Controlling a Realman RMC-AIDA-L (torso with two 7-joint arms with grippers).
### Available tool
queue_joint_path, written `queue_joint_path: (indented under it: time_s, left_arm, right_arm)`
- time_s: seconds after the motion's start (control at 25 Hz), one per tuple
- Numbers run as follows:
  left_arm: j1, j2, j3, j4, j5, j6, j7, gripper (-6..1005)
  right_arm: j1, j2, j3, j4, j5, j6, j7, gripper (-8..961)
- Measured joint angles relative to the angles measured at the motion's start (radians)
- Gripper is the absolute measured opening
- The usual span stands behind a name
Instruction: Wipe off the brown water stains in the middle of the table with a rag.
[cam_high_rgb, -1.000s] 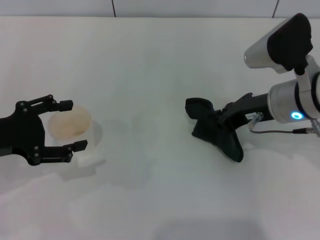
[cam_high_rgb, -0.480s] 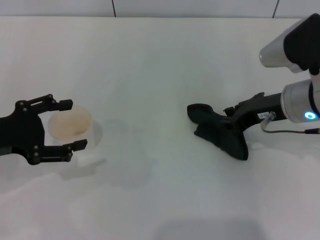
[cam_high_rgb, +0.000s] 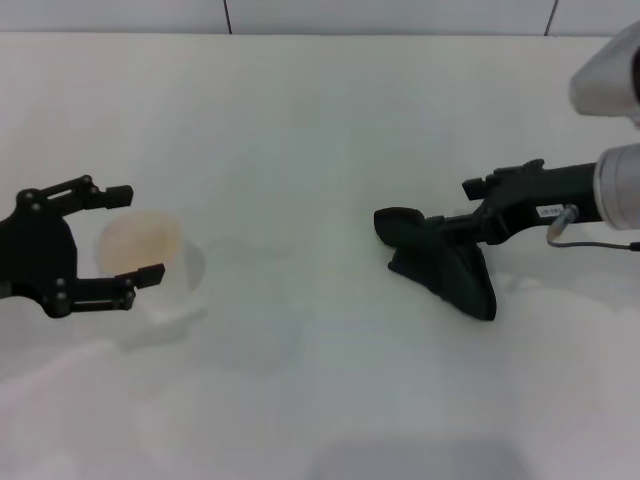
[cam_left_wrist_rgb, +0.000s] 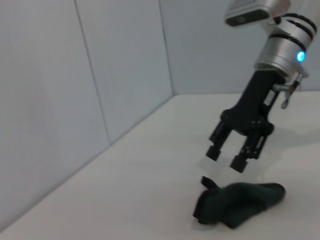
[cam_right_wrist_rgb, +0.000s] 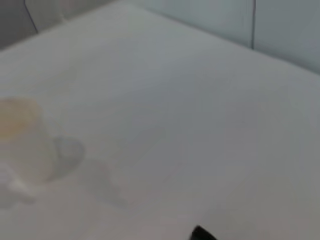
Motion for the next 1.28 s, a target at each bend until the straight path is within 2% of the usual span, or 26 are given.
queue_joint_path:
  time_s: [0.12, 0.36, 0.56, 1.28]
  left_arm:
    - [0.011, 0.000, -0.012, 0.001, -0.020, 0.006, 0.000, 894]
    - [0.047, 0.000, -0.012, 0.020, -0.082, 0.029, -0.015, 894]
    - [0.079, -0.001, -0.013, 0.040, -0.100, 0.063, -0.029, 894]
    - [0.130, -0.003, -0.005, 0.036, -0.103, 0.109, -0.062, 894]
  right_arm:
    - [-0.024, 0.000, 0.039, 0.013, 0.102, -0.022, -0.137, 704]
    - [-0.034, -0.001, 0.105, 0.073, 0.215, -0.124, -0.340, 719]
    - [-0.029, -0.001, 0.115, 0.120, 0.250, -0.194, -0.481, 717]
    - [0.016, -0.002, 0.141, 0.203, 0.241, -0.238, -0.503, 715]
